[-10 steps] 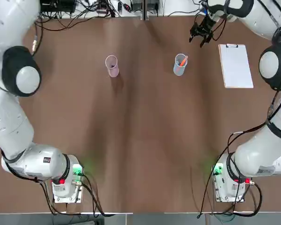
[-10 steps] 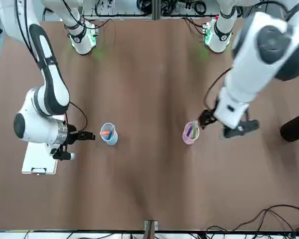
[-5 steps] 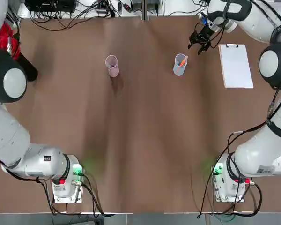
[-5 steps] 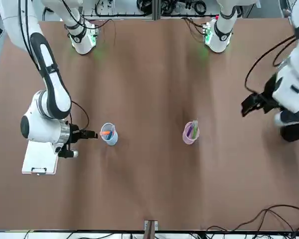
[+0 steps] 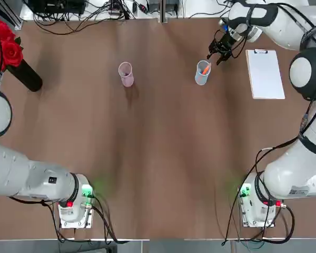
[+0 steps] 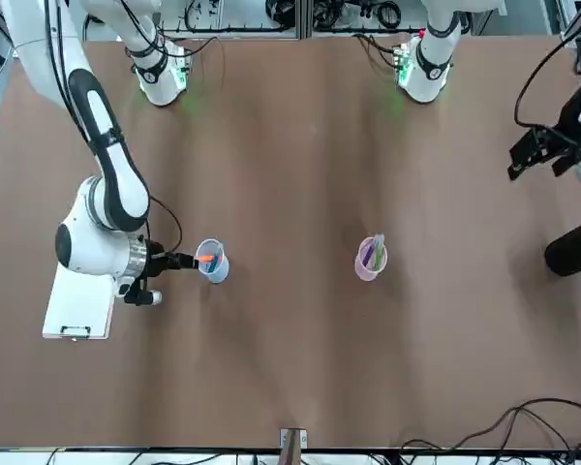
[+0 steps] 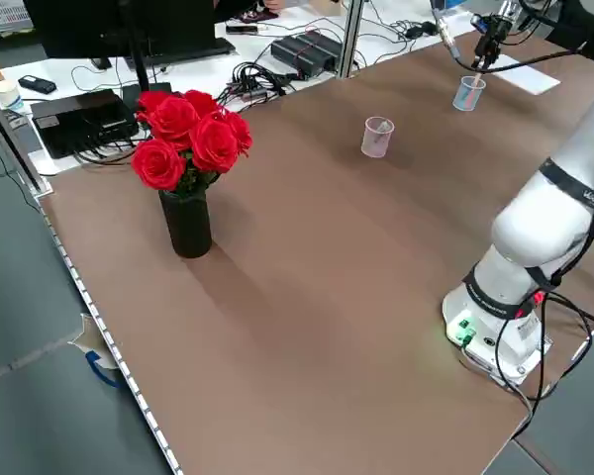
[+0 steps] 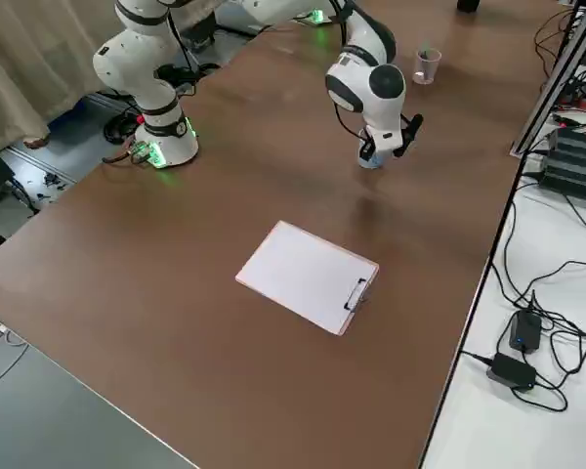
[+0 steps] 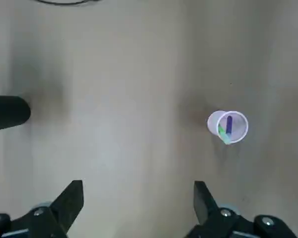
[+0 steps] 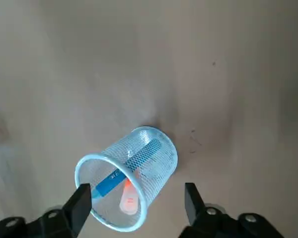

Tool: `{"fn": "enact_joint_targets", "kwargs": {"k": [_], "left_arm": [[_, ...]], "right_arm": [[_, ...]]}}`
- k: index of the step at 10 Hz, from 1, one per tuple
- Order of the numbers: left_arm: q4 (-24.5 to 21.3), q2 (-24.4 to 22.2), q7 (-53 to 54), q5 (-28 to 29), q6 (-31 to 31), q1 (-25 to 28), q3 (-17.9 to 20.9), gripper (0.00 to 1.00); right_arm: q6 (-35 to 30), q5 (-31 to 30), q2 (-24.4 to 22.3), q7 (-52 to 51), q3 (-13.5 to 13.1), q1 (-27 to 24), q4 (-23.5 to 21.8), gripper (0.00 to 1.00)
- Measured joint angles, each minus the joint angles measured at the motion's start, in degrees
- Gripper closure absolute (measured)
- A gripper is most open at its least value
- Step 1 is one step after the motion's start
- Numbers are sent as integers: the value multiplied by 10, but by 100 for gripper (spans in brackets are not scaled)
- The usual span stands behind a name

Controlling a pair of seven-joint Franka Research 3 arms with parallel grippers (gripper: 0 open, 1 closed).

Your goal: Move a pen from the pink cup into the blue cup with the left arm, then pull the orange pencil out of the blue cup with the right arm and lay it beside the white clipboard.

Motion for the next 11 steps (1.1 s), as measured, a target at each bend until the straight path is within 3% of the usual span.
{"fn": "enact_joint_targets", "kwargs": {"k": [2, 3, 5, 11], "left_arm": [[-13, -7, 6, 0, 0, 0, 9, 0], [-17, -6, 6, 0, 0, 0, 8, 0], [-18, -6, 37, 0, 0, 0, 8, 0], [-19, -6, 67, 0, -6, 0, 7, 0]], "right_arm": [[3, 1, 0, 0, 2, 1, -13, 26], [5, 1, 0, 0, 2, 1, -17, 36], [5, 2, 0, 0, 3, 1, -17, 42], [5, 2, -4, 0, 4, 1, -16, 48]]}}
